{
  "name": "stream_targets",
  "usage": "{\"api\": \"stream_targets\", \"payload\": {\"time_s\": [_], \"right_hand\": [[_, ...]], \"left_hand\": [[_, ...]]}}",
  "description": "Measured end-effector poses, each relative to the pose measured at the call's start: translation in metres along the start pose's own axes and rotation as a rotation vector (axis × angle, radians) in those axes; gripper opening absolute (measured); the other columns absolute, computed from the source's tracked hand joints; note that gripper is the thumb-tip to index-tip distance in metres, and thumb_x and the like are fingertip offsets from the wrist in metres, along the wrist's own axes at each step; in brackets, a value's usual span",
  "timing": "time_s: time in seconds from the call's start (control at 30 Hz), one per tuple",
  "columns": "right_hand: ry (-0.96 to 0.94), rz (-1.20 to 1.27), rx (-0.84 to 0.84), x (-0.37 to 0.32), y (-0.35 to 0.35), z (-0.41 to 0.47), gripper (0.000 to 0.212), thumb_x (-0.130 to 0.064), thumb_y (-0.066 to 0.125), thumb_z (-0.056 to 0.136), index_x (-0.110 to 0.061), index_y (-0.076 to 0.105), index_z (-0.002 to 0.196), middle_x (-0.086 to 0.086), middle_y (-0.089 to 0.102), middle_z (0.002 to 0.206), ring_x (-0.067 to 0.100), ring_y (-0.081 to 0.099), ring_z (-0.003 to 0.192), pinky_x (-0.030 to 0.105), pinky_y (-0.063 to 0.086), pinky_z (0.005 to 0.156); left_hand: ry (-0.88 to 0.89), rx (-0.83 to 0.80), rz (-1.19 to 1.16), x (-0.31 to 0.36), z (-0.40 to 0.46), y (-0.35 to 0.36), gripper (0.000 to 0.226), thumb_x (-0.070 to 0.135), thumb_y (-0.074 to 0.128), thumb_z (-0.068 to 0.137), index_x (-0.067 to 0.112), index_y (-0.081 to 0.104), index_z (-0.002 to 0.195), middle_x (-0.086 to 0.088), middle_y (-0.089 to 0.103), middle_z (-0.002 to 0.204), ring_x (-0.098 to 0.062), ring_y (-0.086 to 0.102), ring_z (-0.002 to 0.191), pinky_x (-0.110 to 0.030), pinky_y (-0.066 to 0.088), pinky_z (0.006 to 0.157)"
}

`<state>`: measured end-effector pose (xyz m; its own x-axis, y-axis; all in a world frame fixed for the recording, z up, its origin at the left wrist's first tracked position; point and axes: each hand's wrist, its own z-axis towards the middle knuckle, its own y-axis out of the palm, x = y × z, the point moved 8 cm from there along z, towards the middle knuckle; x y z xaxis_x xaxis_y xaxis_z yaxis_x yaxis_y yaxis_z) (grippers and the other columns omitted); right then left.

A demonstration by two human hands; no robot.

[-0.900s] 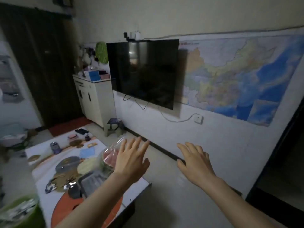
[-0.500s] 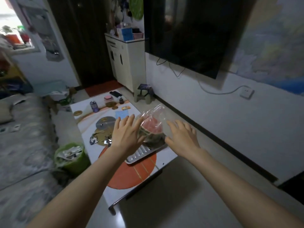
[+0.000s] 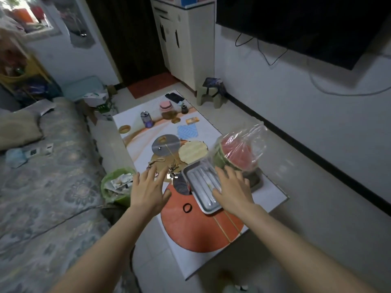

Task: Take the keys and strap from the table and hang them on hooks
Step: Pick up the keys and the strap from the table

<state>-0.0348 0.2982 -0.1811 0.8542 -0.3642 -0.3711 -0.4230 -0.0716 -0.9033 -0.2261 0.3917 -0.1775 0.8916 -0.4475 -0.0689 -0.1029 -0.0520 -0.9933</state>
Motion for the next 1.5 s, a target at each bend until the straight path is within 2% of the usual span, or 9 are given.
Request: {"api": "stream_targets", "payload": {"time_s": [0.23, 0.37, 0.5, 0.6, 0.73, 0.93, 1.13, 1.3, 1.5], "right_hand": [[0.033, 0.009, -0.108, -0.020, 0.052, 0.100, 0.063, -0.030, 0.046, 0.089, -0.023, 0.019, 0.145, 0.006, 0.022, 0.155, 0.033, 0.025, 0.137, 0.048, 0.027, 0.110], [0.071, 0.025, -0.137, -0.042, 0.083, 0.145, 0.061, -0.028, 0.045, 0.090, -0.021, 0.020, 0.145, 0.007, 0.023, 0.155, 0.030, 0.023, 0.139, 0.046, 0.027, 0.110], [0.161, 0.071, -0.127, -0.061, 0.118, 0.184, 0.057, -0.027, 0.046, 0.090, -0.019, 0.025, 0.143, 0.008, 0.034, 0.148, 0.029, 0.032, 0.133, 0.043, 0.033, 0.106], [0.302, 0.099, -0.111, -0.070, 0.149, 0.203, 0.056, -0.027, 0.046, 0.090, -0.019, 0.027, 0.142, 0.008, 0.040, 0.142, 0.029, 0.038, 0.127, 0.043, 0.035, 0.102], [0.475, 0.145, -0.091, -0.088, 0.188, 0.218, 0.055, -0.027, 0.049, 0.089, -0.017, 0.030, 0.140, 0.010, 0.045, 0.137, 0.029, 0.040, 0.126, 0.042, 0.036, 0.102], [0.602, 0.215, -0.041, -0.099, 0.234, 0.248, 0.053, -0.028, 0.054, 0.088, -0.017, 0.035, 0.137, 0.008, 0.046, 0.139, 0.025, 0.041, 0.128, 0.038, 0.040, 0.105], [0.664, 0.317, 0.002, -0.096, 0.274, 0.300, 0.048, -0.028, 0.054, 0.089, -0.017, 0.040, 0.133, 0.008, 0.048, 0.136, 0.026, 0.040, 0.129, 0.042, 0.043, 0.103], [0.725, 0.371, 0.036, -0.094, 0.315, 0.344, 0.054, -0.030, 0.055, 0.089, -0.019, 0.036, 0.138, 0.008, 0.049, 0.133, 0.026, 0.044, 0.124, 0.042, 0.047, 0.096], [0.876, 0.336, 0.083, -0.083, 0.360, 0.378, 0.053, -0.034, 0.049, 0.090, -0.021, 0.036, 0.139, 0.008, 0.049, 0.131, 0.028, 0.044, 0.118, 0.041, 0.045, 0.090]], "left_hand": [[-0.029, -0.135, -0.053, -0.034, 0.078, 0.045, 0.066, 0.047, 0.038, 0.089, 0.029, 0.014, 0.147, -0.011, 0.019, 0.158, -0.033, 0.027, 0.139, -0.047, 0.017, 0.115], [-0.034, -0.179, -0.089, -0.077, 0.122, 0.070, 0.064, 0.045, 0.040, 0.088, 0.028, 0.018, 0.146, -0.010, 0.019, 0.158, -0.032, 0.026, 0.139, -0.047, 0.016, 0.115], [0.079, -0.256, -0.041, -0.111, 0.176, 0.108, 0.063, 0.047, 0.038, 0.090, 0.028, 0.017, 0.146, -0.009, 0.020, 0.157, -0.032, 0.027, 0.139, -0.046, 0.016, 0.115], [0.212, -0.304, -0.021, -0.129, 0.219, 0.136, 0.062, 0.049, 0.036, 0.091, 0.027, 0.017, 0.146, -0.009, 0.020, 0.157, -0.032, 0.026, 0.139, -0.046, 0.016, 0.116], [0.388, -0.325, 0.026, -0.145, 0.258, 0.164, 0.060, 0.047, 0.040, 0.091, 0.025, 0.024, 0.144, -0.009, 0.029, 0.152, -0.034, 0.035, 0.133, -0.044, 0.019, 0.113], [0.468, -0.404, 0.062, -0.162, 0.304, 0.208, 0.062, 0.047, 0.045, 0.089, 0.023, 0.025, 0.143, -0.009, 0.033, 0.150, -0.031, 0.037, 0.132, -0.042, 0.022, 0.111], [0.473, -0.413, 0.038, -0.173, 0.348, 0.256, 0.060, 0.044, 0.045, 0.090, 0.022, 0.027, 0.142, -0.009, 0.042, 0.143, -0.031, 0.044, 0.126, -0.039, 0.029, 0.105], [0.455, -0.425, -0.023, -0.178, 0.384, 0.304, 0.055, 0.046, 0.050, 0.087, 0.019, 0.037, 0.134, -0.010, 0.053, 0.127, -0.033, 0.052, 0.114, -0.040, 0.038, 0.094], [0.480, -0.416, -0.034, -0.182, 0.416, 0.358, 0.050, 0.047, 0.051, 0.086, 0.018, 0.043, 0.125, -0.009, 0.052, 0.121, -0.032, 0.053, 0.109, -0.040, 0.040, 0.091]]}}
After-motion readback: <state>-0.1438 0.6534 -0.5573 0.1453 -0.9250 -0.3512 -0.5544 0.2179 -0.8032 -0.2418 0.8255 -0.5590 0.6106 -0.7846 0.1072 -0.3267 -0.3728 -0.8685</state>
